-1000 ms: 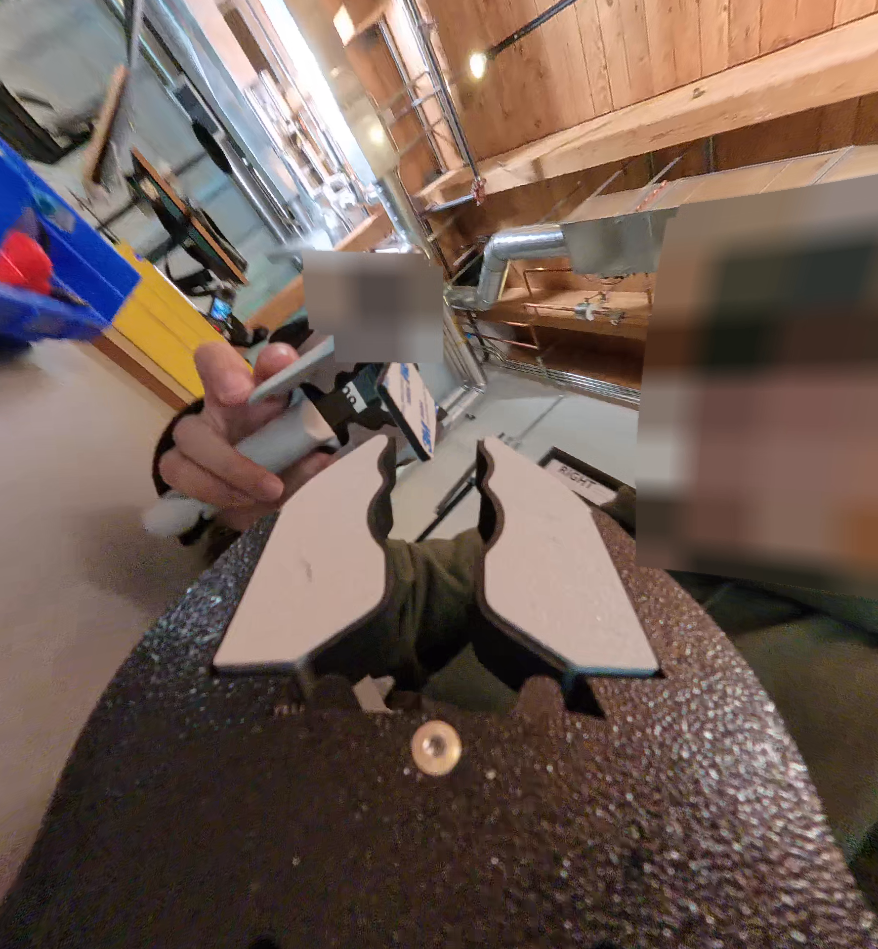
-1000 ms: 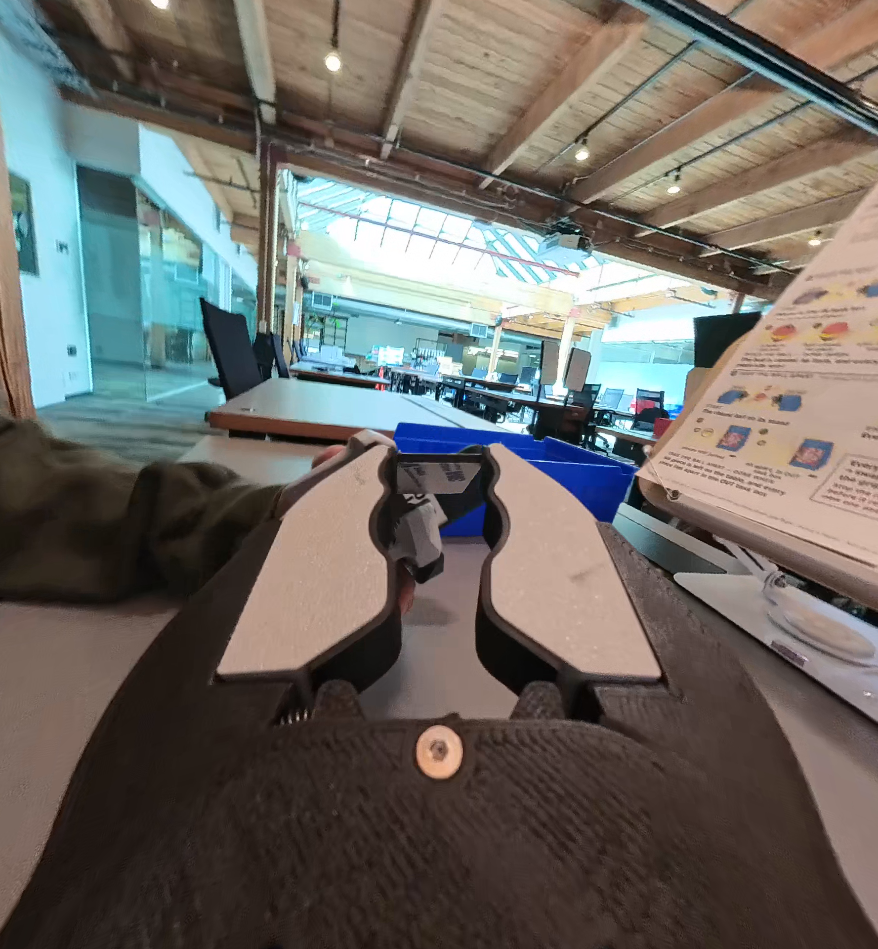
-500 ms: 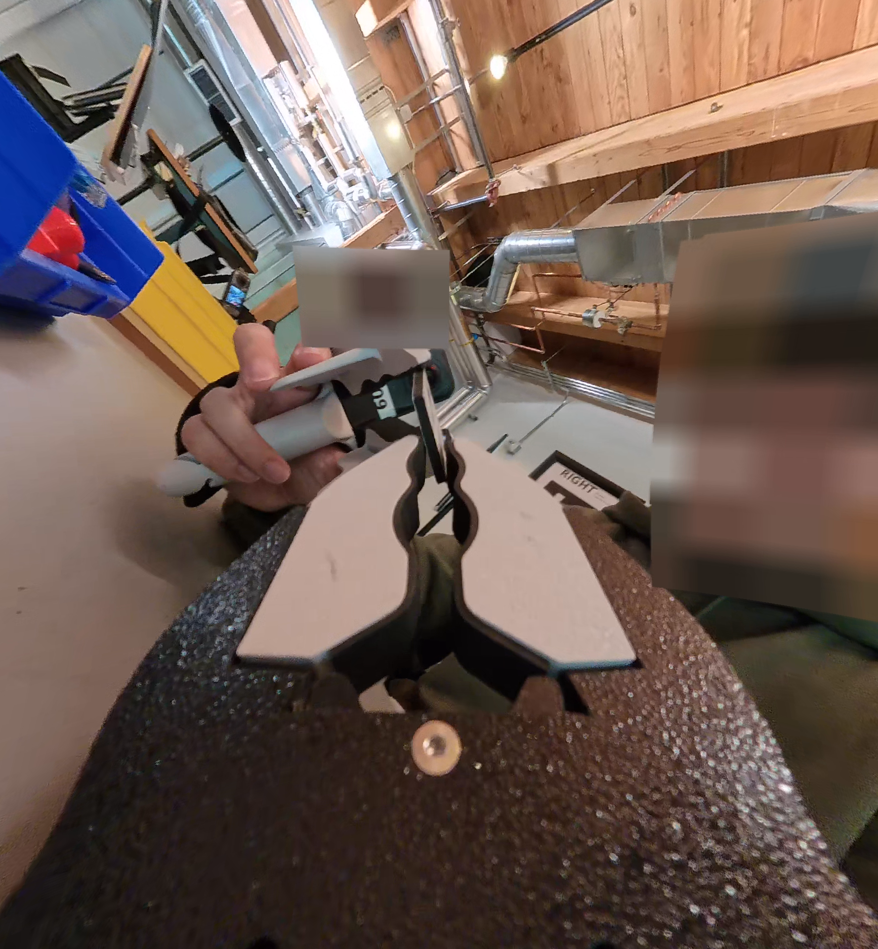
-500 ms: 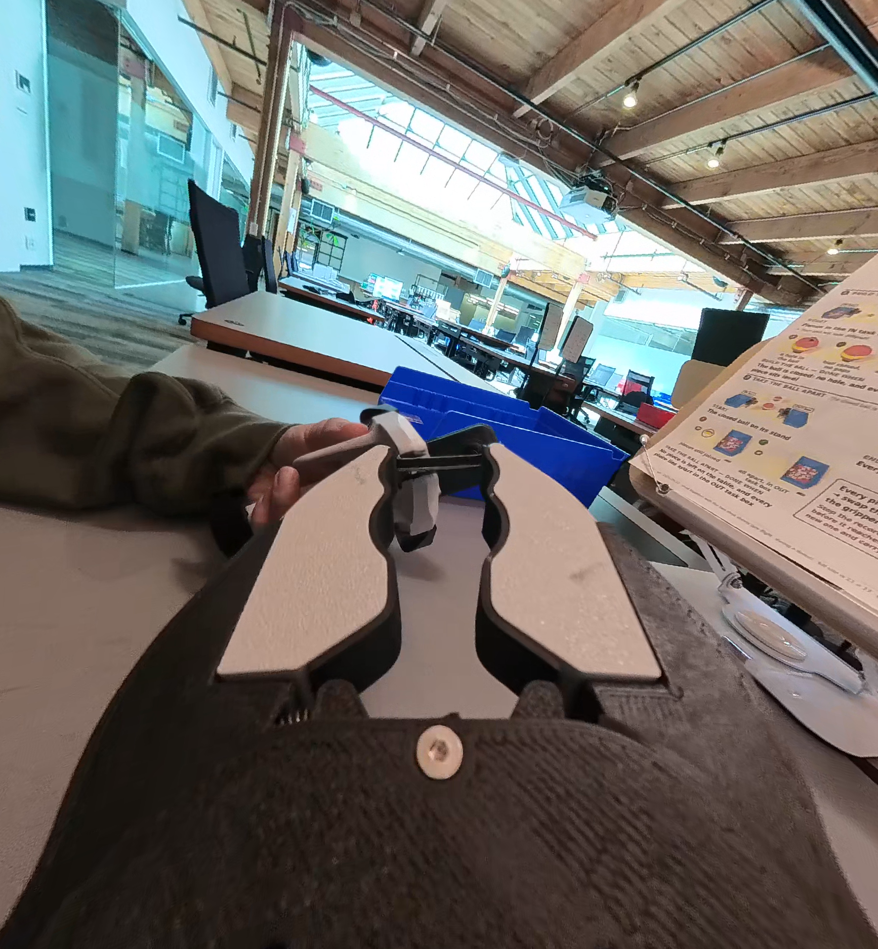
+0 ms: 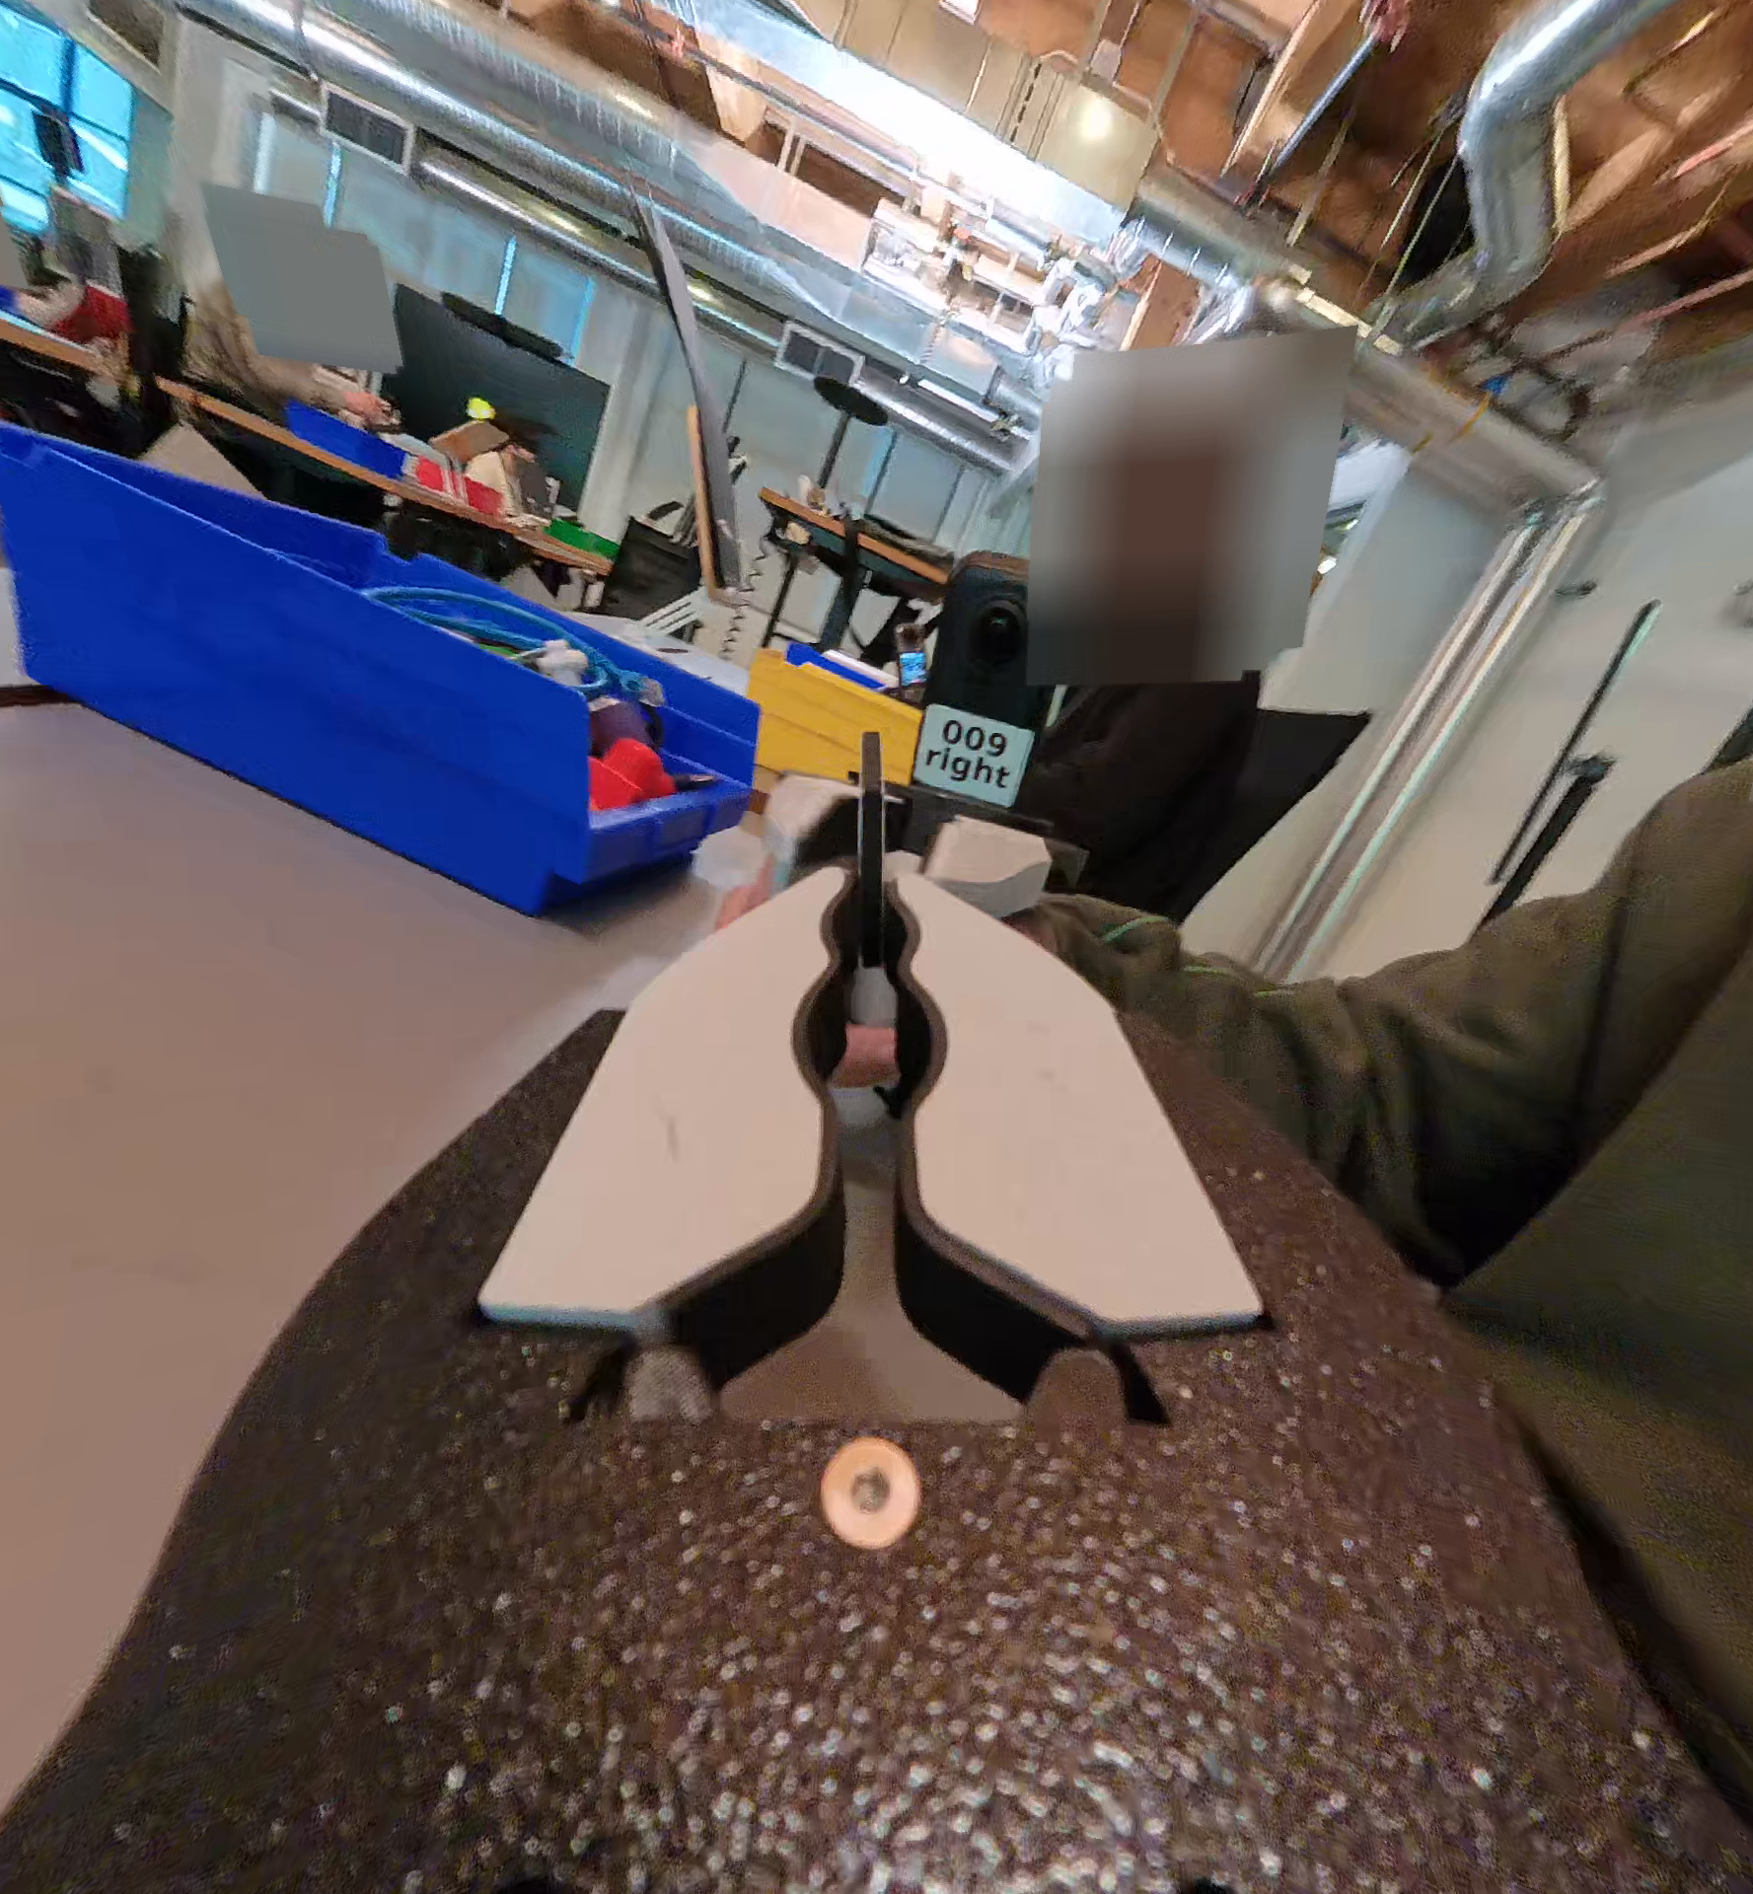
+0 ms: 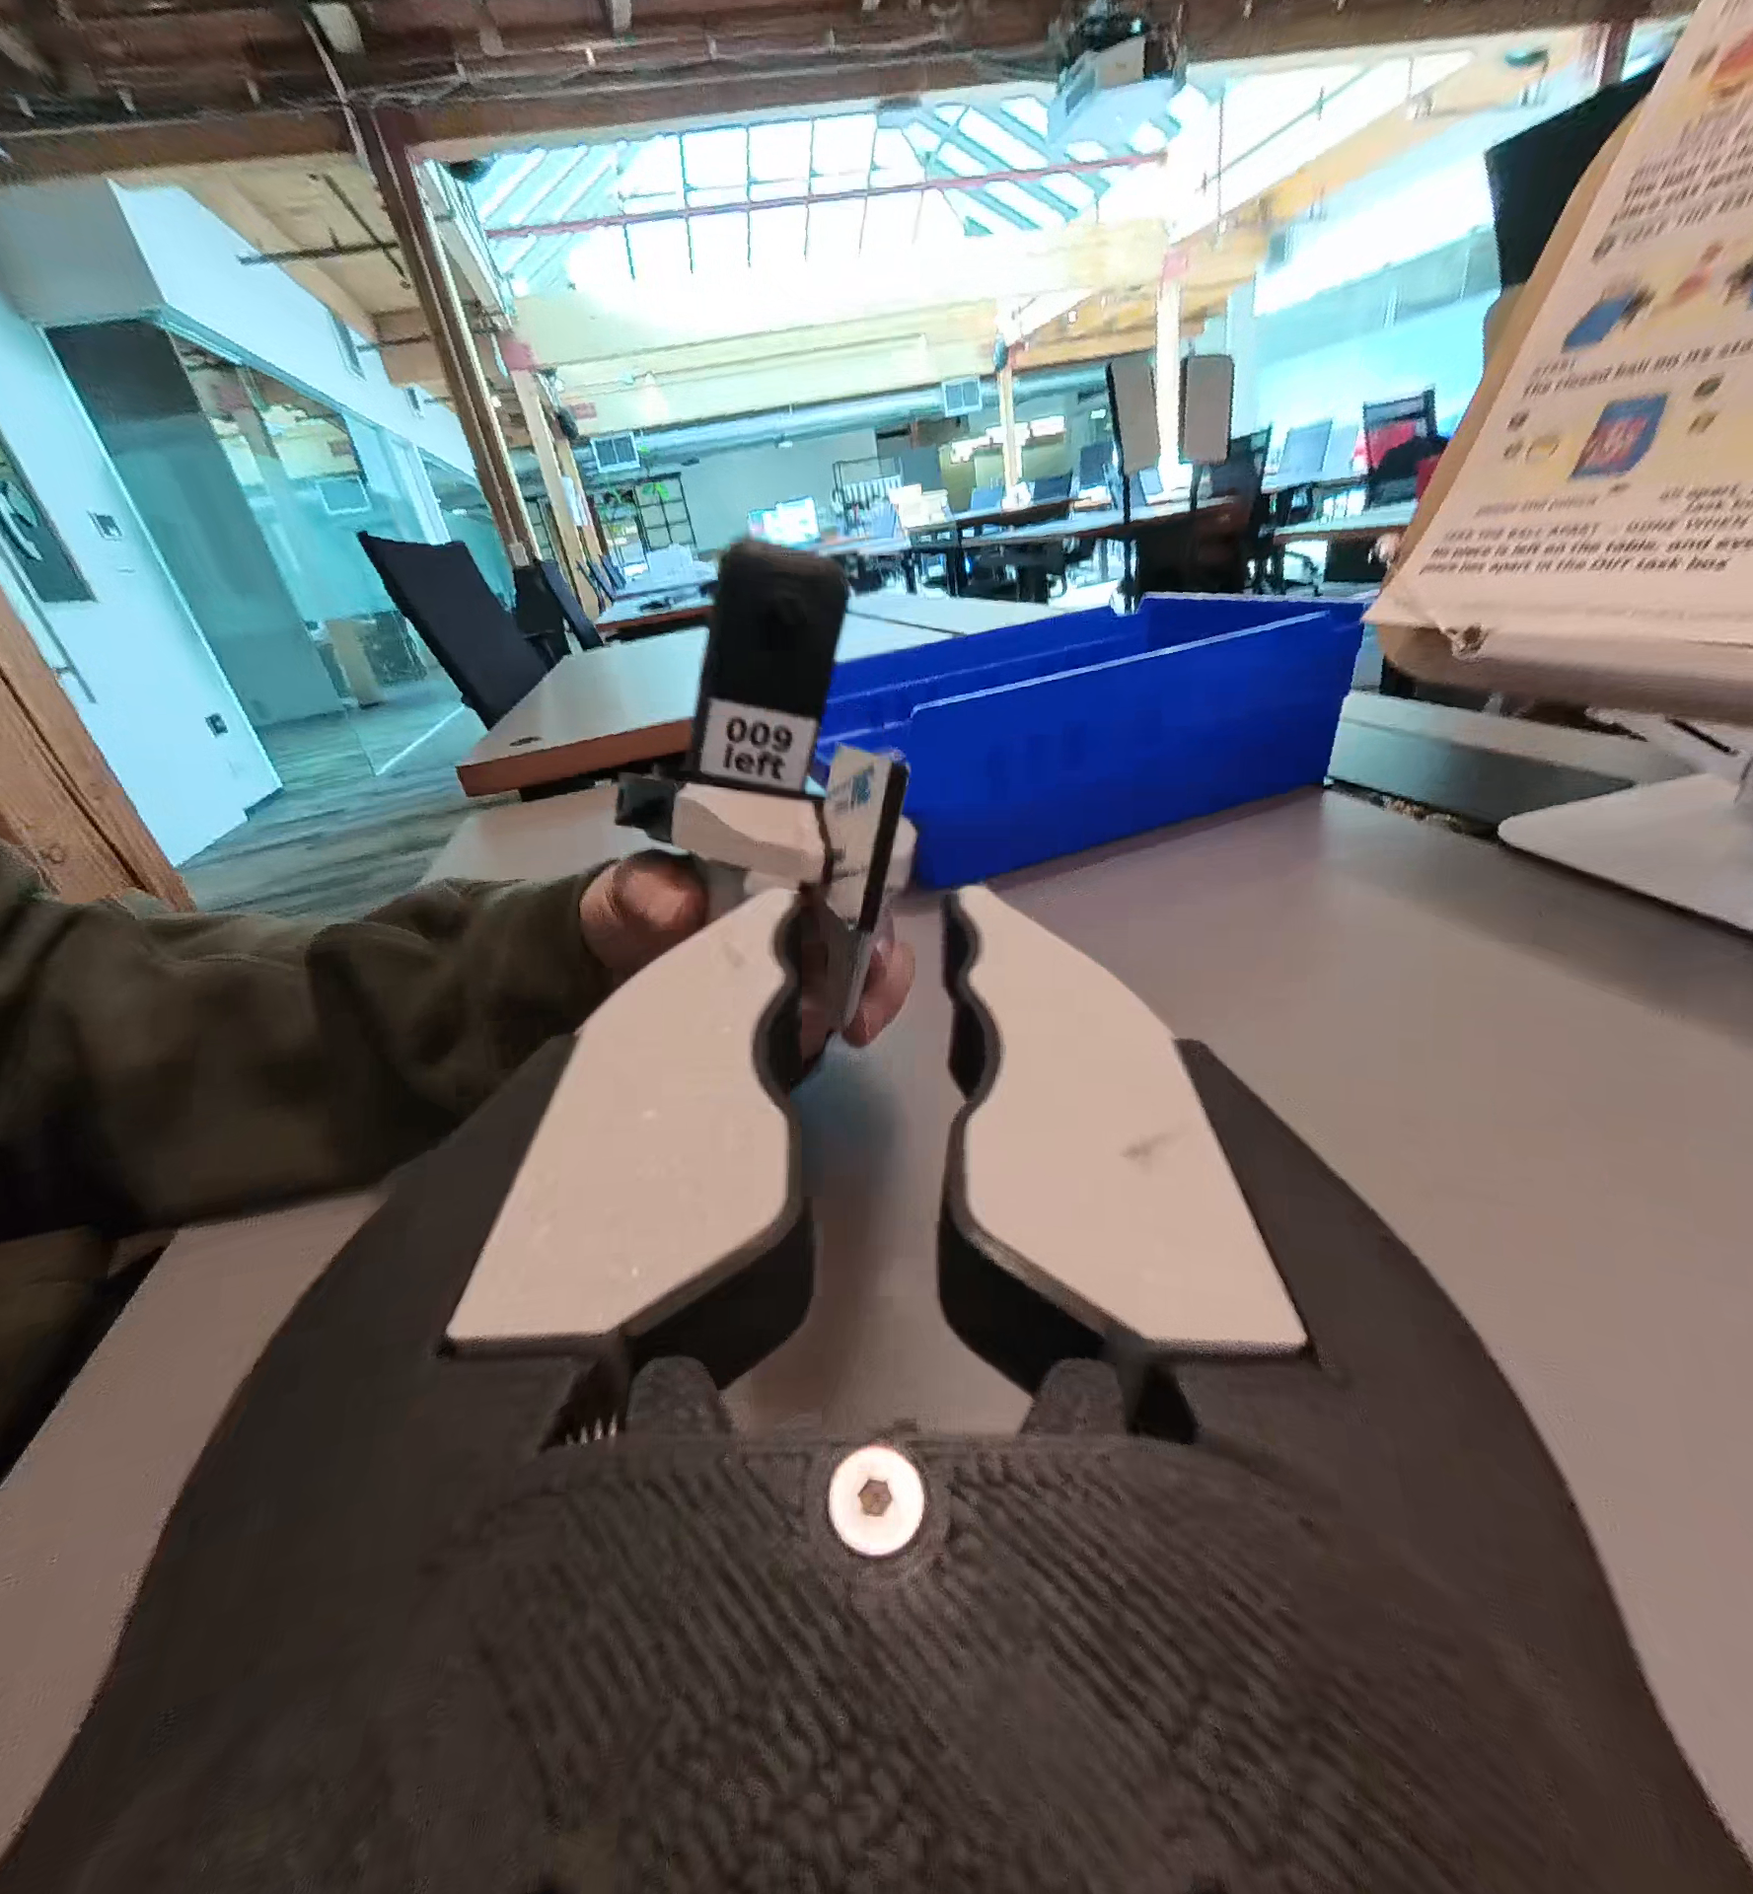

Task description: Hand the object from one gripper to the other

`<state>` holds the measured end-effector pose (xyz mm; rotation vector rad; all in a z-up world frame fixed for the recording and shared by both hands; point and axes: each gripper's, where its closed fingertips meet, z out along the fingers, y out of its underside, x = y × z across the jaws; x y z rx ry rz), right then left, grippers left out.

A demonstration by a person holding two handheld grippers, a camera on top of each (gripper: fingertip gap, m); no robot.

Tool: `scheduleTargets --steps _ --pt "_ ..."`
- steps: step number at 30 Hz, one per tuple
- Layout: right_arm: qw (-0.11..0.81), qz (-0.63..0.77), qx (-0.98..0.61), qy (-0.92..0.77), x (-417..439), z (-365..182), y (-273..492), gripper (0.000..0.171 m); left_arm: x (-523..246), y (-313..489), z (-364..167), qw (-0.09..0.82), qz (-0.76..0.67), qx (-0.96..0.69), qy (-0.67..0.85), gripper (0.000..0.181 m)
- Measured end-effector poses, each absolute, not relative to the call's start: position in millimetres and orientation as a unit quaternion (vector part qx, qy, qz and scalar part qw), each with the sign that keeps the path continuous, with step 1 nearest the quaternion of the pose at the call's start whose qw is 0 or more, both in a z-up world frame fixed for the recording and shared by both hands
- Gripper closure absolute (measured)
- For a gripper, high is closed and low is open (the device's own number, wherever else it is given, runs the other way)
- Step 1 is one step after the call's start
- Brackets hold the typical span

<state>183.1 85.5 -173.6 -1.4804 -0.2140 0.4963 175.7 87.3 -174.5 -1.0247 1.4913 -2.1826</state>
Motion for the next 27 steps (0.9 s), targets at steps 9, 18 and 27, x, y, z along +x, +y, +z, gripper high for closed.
scheduleTargets --steps 9,18,27 --pt "0.717 0.102 -0.676 -0.134 191 -177 89 0.167 190 99 -183 0.226 -0.710 -0.402 0.533 0.165" --pt "0.632 -0.265 -0.702 -0.193 217 -190 98 0.168 215 100 -186 0.336 -0.641 -0.479 0.497 0.121" --pt "0.631 -0.254 -0.702 -0.210 204 -196 103 0.166 216 110 -187 0.353 -0.638 -0.501 0.467 0.135"
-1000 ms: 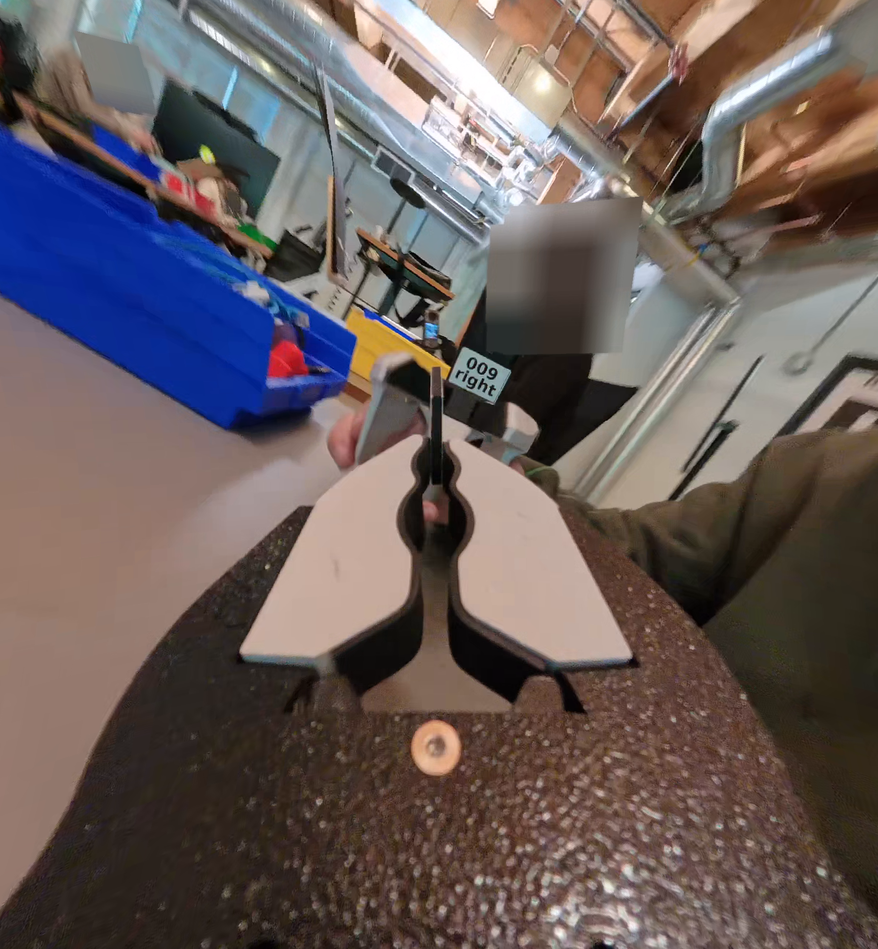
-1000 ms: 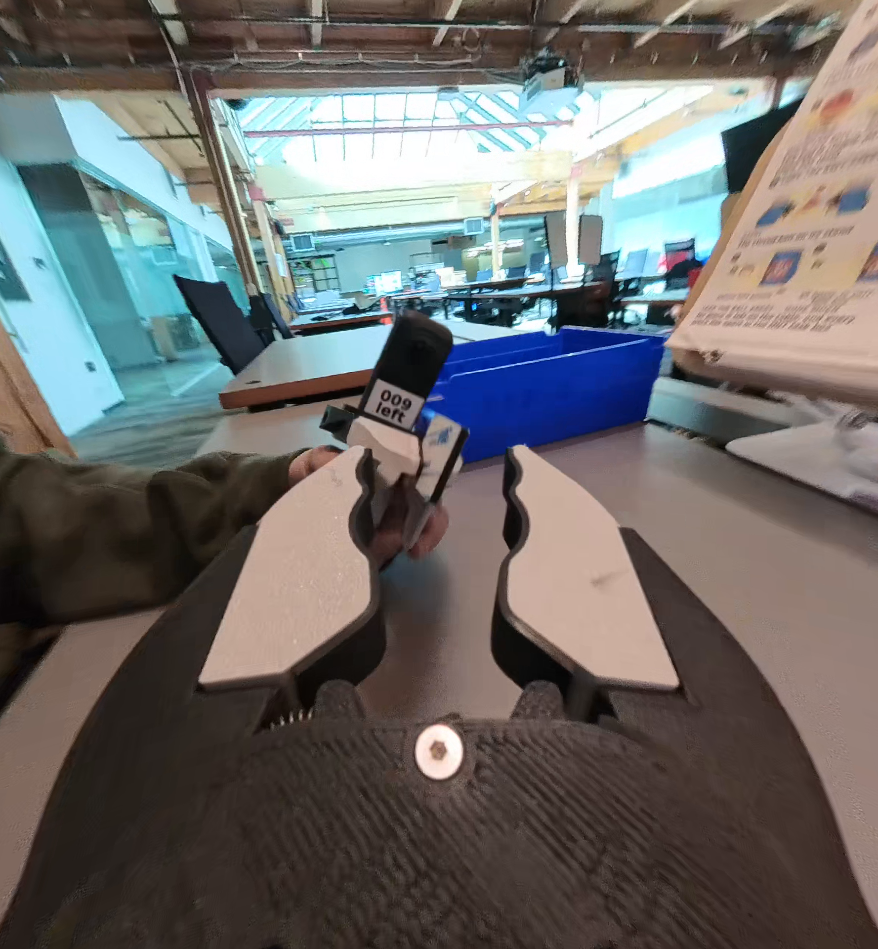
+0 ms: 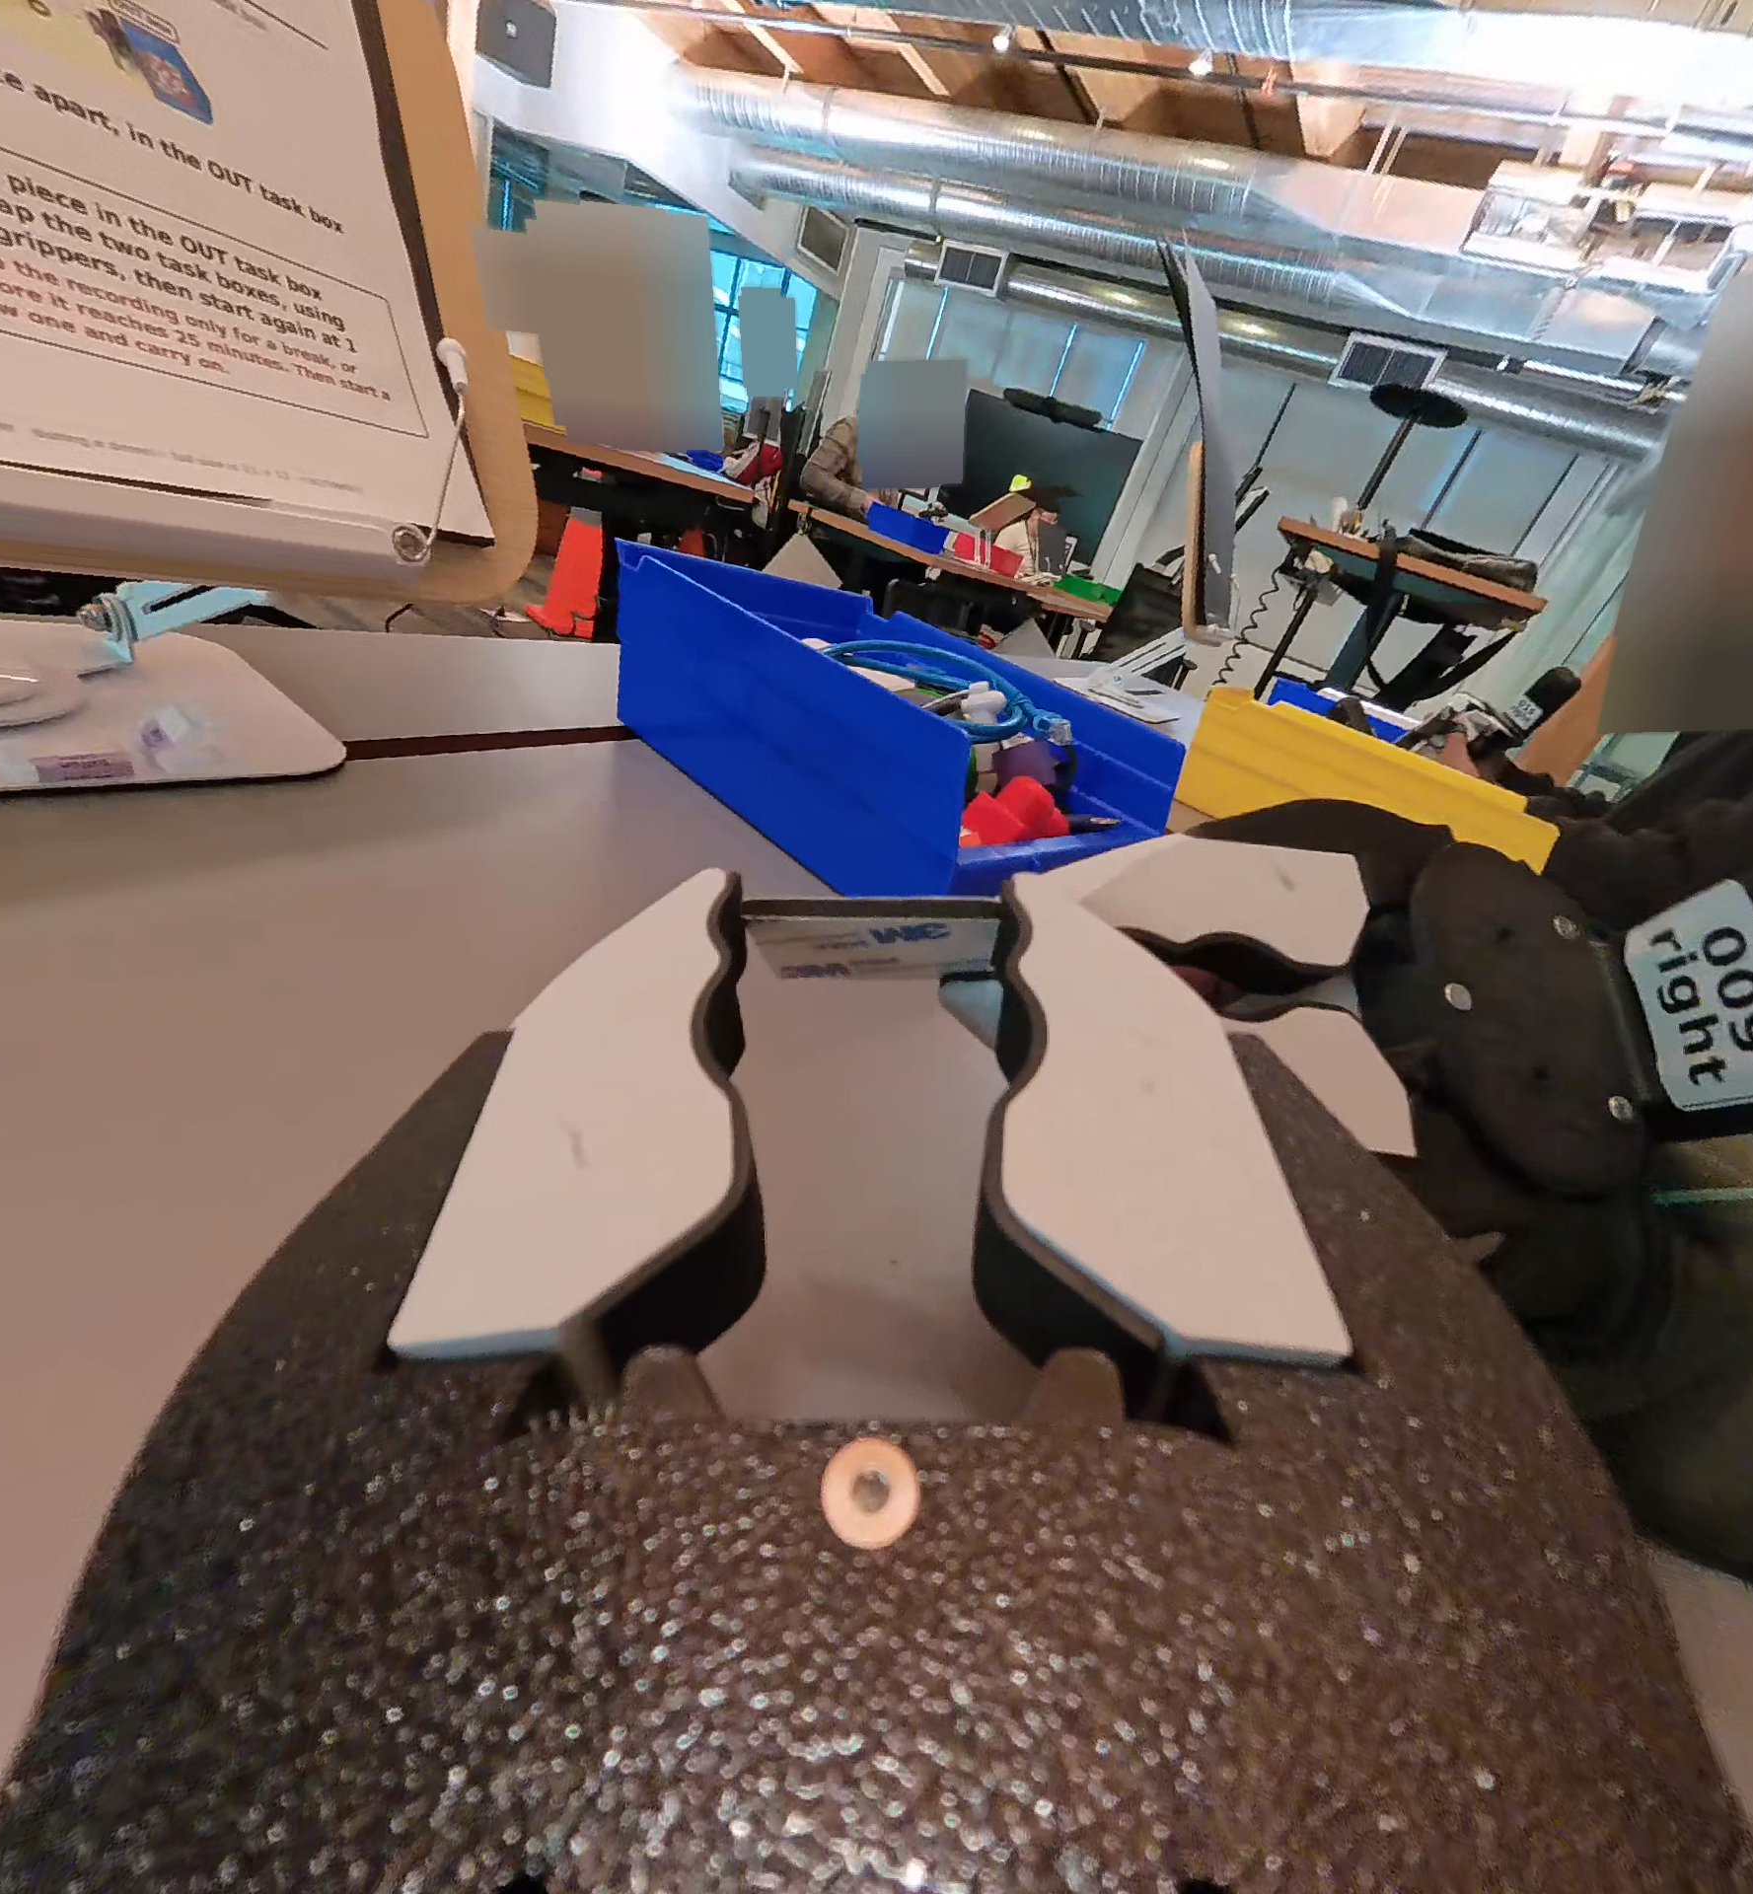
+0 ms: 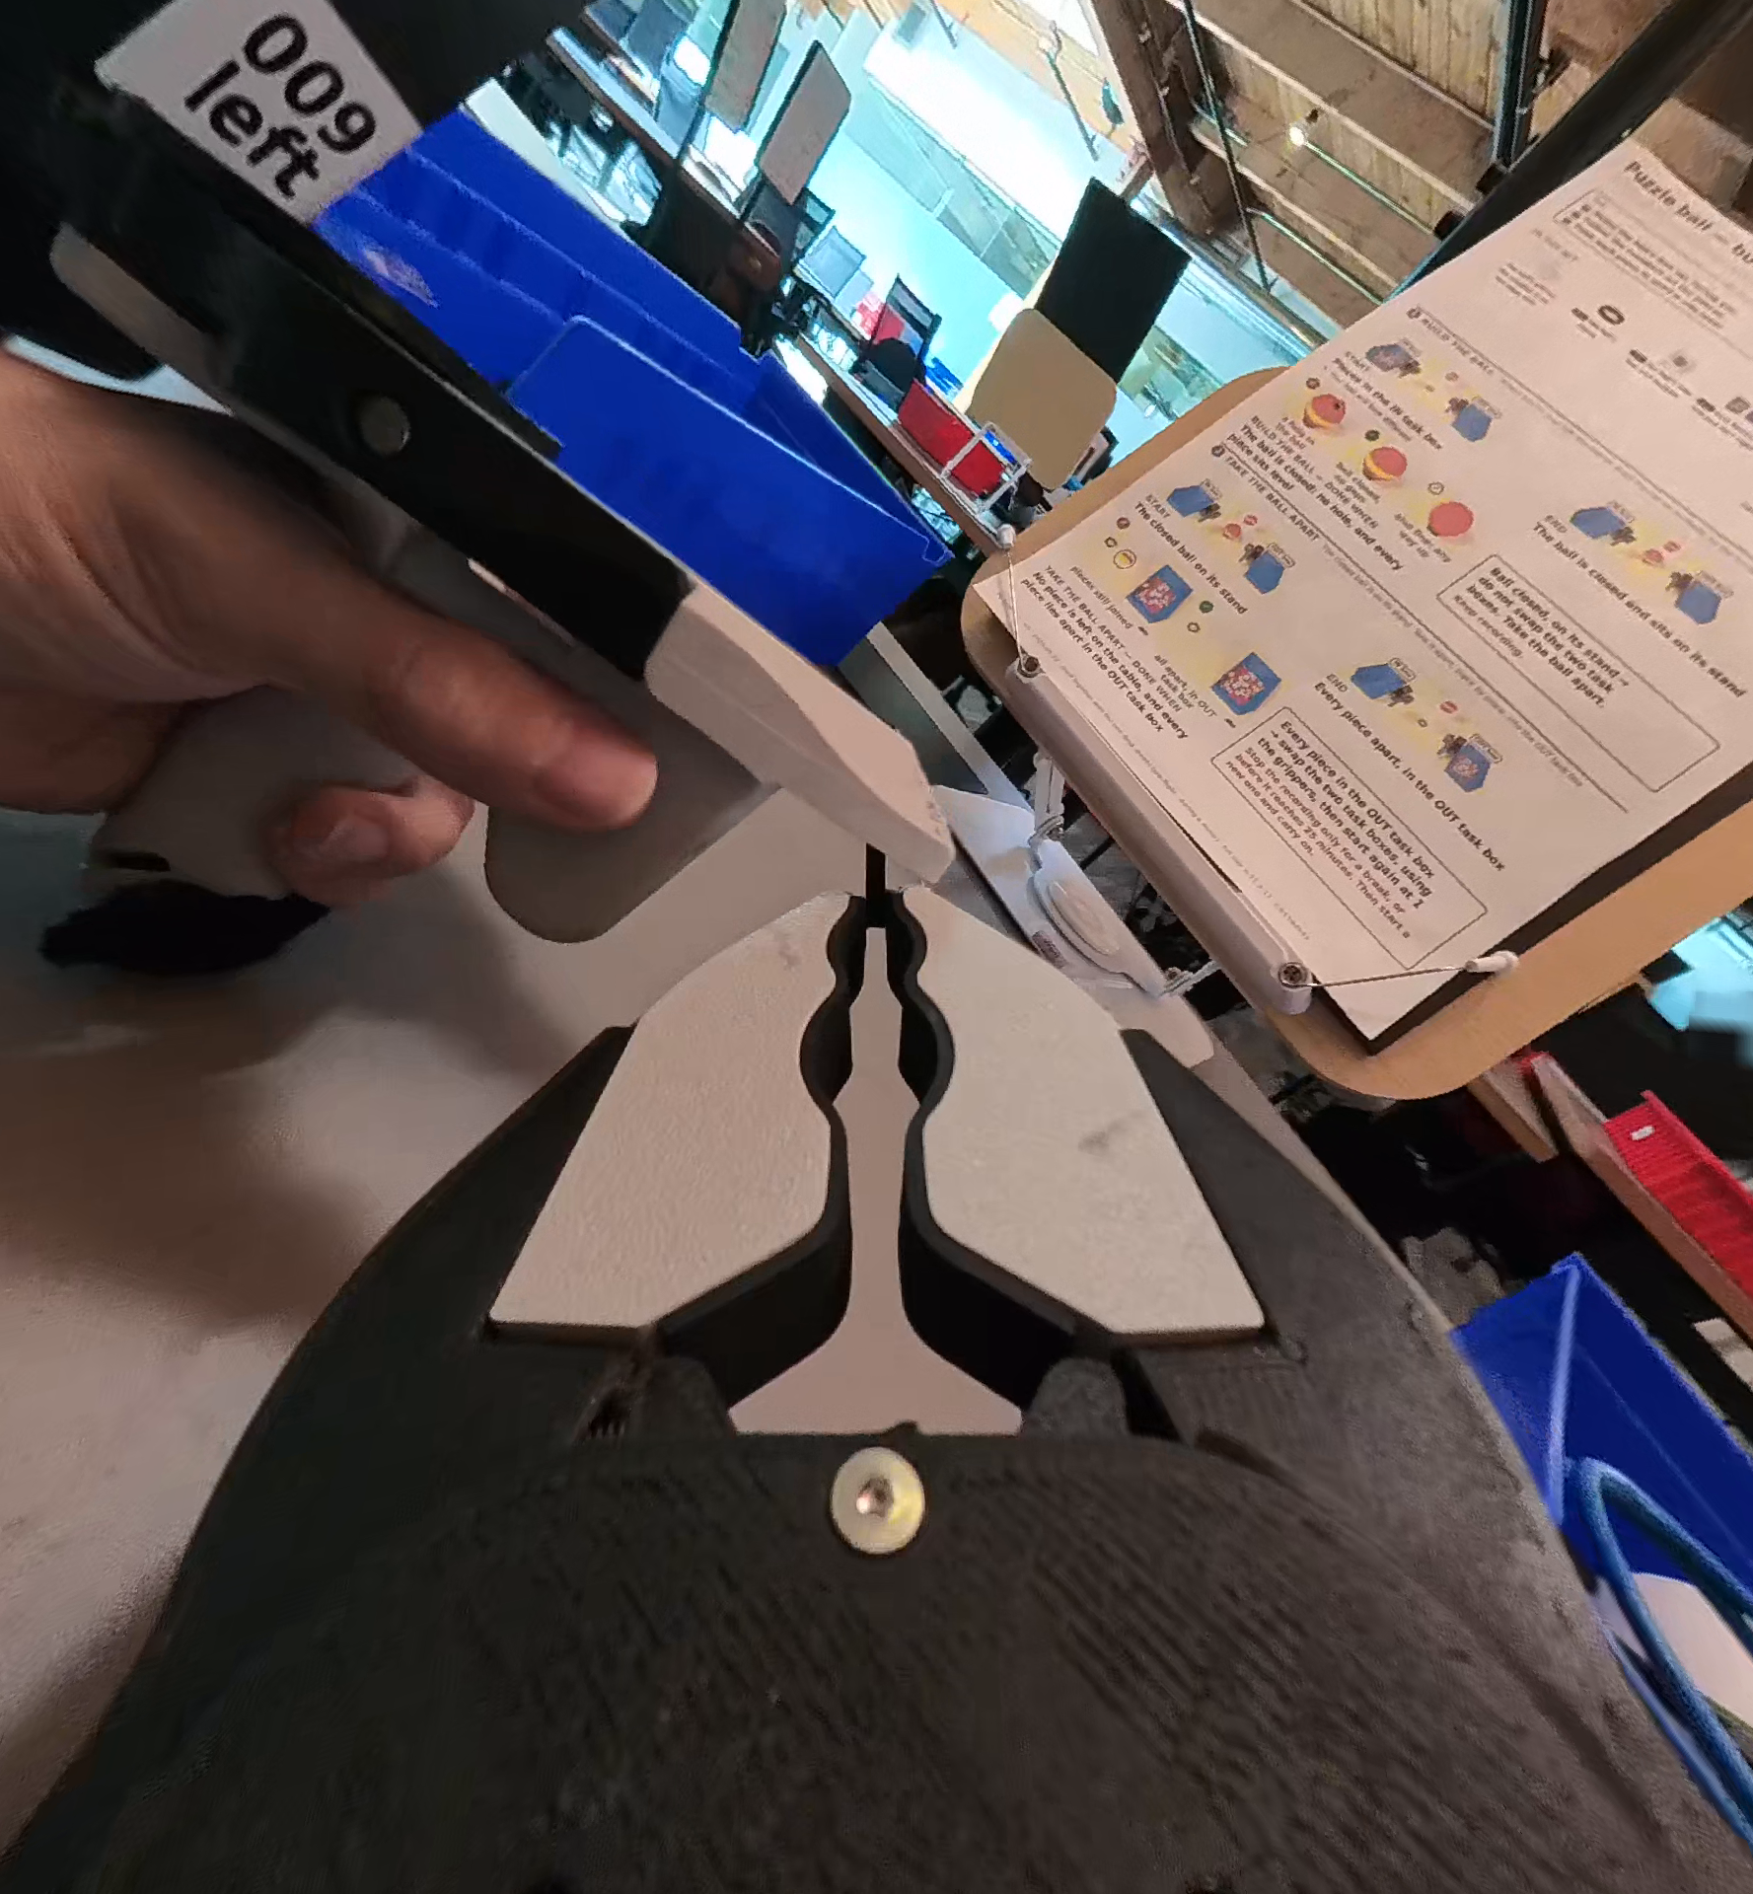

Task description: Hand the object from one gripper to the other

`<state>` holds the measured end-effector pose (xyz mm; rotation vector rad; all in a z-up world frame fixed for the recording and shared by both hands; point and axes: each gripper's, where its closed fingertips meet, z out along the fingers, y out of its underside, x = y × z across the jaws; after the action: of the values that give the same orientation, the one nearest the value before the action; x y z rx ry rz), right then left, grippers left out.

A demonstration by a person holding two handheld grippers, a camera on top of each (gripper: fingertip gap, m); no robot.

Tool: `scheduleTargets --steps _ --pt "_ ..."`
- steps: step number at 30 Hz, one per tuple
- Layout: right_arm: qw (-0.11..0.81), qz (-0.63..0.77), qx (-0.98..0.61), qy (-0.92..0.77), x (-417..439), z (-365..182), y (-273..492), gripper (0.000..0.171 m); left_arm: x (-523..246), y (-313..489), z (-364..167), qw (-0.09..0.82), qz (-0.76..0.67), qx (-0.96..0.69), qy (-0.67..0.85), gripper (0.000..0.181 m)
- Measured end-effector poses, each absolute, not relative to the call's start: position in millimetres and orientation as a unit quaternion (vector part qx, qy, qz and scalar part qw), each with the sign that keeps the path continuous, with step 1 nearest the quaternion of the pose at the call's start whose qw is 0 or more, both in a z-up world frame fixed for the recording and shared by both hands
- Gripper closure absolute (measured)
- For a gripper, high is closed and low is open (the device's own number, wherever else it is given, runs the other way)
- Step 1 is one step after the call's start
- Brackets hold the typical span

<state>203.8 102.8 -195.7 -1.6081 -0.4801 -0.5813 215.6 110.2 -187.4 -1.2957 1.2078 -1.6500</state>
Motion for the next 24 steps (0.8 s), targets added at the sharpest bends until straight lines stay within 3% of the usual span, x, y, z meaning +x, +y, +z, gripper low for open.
scheduleTargets --steps 6,9,12,16,21,24 --pt "0.653 -0.184 -0.702 -0.216 192 -196 102 0.160 210 109 -179 0.346 -0.659 -0.465 0.480 0.136" --pt "0.676 -0.020 -0.716 -0.173 178 -195 101 0.133 193 108 -155 0.335 -0.708 -0.390 0.484 0.136" --pt "0.675 0.243 -0.690 -0.090 160 -181 94 0.111 172 106 -138 0.323 -0.748 -0.315 0.487 0.136" --pt "0.617 0.528 -0.582 0.036 156 -159 85 0.113 154 92 -131 0.326 -0.766 -0.229 0.504 0.136" --pt "0.562 0.613 -0.553 0.053 140 -160 83 0.118 151 75 -137 0.313 -0.767 -0.198 0.524 0.135" --pt "0.550 0.637 -0.537 0.059 137 -159 82 0.134 151 71 -138 0.314 -0.765 -0.194 0.528 0.135"
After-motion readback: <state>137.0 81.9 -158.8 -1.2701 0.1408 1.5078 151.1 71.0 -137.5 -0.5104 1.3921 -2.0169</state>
